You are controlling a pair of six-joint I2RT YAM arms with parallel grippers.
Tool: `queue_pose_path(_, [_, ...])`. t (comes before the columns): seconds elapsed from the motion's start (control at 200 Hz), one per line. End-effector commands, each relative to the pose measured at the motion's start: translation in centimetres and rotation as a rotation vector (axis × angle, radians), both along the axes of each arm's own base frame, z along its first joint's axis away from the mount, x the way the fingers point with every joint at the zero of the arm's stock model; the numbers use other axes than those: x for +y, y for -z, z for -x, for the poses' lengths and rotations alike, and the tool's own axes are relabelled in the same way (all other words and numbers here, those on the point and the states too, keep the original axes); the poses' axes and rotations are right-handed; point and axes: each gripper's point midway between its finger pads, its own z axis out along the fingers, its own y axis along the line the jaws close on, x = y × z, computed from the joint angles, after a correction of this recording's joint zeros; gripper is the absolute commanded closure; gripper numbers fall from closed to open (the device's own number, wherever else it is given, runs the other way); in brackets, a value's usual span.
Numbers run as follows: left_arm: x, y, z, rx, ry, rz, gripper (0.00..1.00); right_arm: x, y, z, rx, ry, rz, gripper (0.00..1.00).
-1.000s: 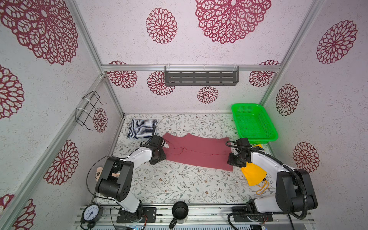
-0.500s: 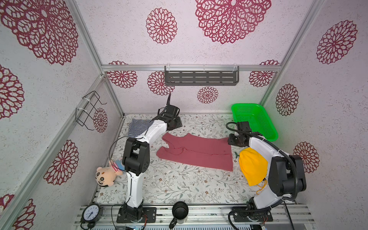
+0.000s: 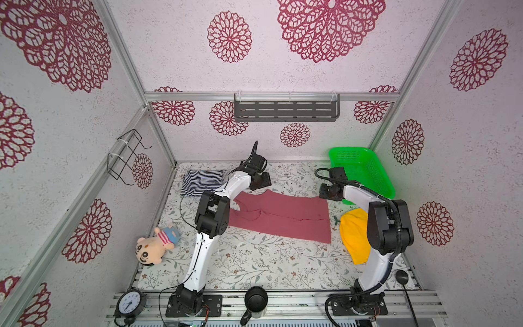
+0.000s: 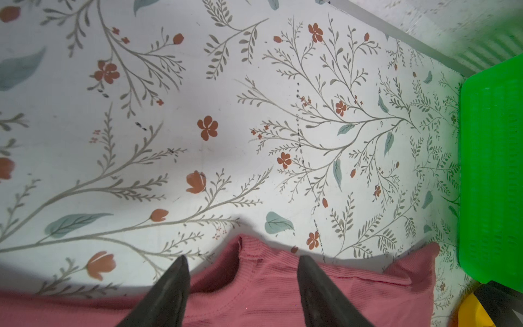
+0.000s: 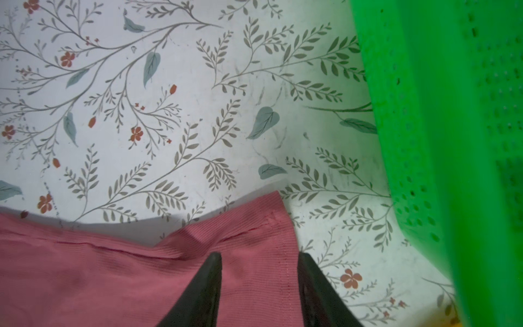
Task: Fold and stack tank tops
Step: Fold the tank top at the center of the table.
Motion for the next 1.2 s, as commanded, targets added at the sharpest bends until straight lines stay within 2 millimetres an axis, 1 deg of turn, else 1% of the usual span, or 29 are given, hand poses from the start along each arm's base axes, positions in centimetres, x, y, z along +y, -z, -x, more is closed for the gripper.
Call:
queue_pose_path(0.0, [-1.0, 1.8, 0.8, 0.039, 0.030, 0.016, 0.35, -0.7, -0.8, -1.3, -0.032, 0.042, 0.039, 0.53])
queue_pose_path(0.175, [-2.4, 2.4, 1.0, 0.049, 0.043, 0.046, 0.39, -0.3, 0.5, -1.9, -0.013, 0.036, 0.025, 0.53])
queue_pose_path(0.325, [-2.9, 3.5, 1.7, 0.075, 0.054, 0.046, 0.41, 0.1, 1.8, -2.0, 0.015, 0.027, 0.015, 0.53])
queue_pose_path(0.4, [-3.2, 3.7, 1.9, 0.081, 0.057, 0.056, 0.42, 0.1, 2.4, -1.9, 0.028, 0.026, 0.016, 0.53])
queue_pose_path(0.505, [-3.4, 3.9, 2.0, 0.084, 0.058, 0.058, 0.49, 0.2, 3.0, -2.0, 0.035, 0.022, 0.015, 0.53])
queue_pose_path(0.616, [-3.5, 3.8, 1.9, 0.085, 0.055, 0.064, 0.58, 0.4, 3.6, -2.2, 0.046, 0.014, 0.009, 0.55])
queue_pose_path(0.706, [-3.6, 4.0, 2.0, 0.089, 0.055, 0.065, 0.67, 0.5, 3.8, -2.4, 0.046, 0.010, 0.003, 0.60])
queue_pose_path(0.791, [-3.4, 4.0, 1.9, 0.087, 0.052, 0.060, 0.76, 0.6, 3.8, -2.5, 0.041, 0.003, 0.001, 0.71])
queue_pose_path(0.896, [-3.3, 3.7, 1.8, 0.082, 0.051, 0.060, 0.84, 0.7, 3.6, -2.7, 0.035, -0.010, 0.009, 0.84])
queue_pose_path(1.001, [-3.1, 3.3, 1.4, 0.070, 0.046, 0.062, 0.93, 0.6, 3.2, -2.8, 0.027, -0.021, 0.013, 0.90])
queue_pose_path(1.056, [-3.0, 2.9, 1.2, 0.061, 0.048, 0.062, 0.98, 0.7, 2.7, -2.9, 0.018, -0.032, 0.014, 0.94])
queue_pose_path(1.111, [-3.0, 2.6, 1.0, 0.053, 0.049, 0.062, 1.00, 0.7, 2.2, -3.0, 0.008, -0.046, 0.016, 1.00])
queue_pose_path(1.196, [-2.9, 2.1, 1.0, 0.039, 0.058, 0.055, 1.00, 0.8, 1.3, -2.9, -0.008, -0.084, 0.029, 1.00])
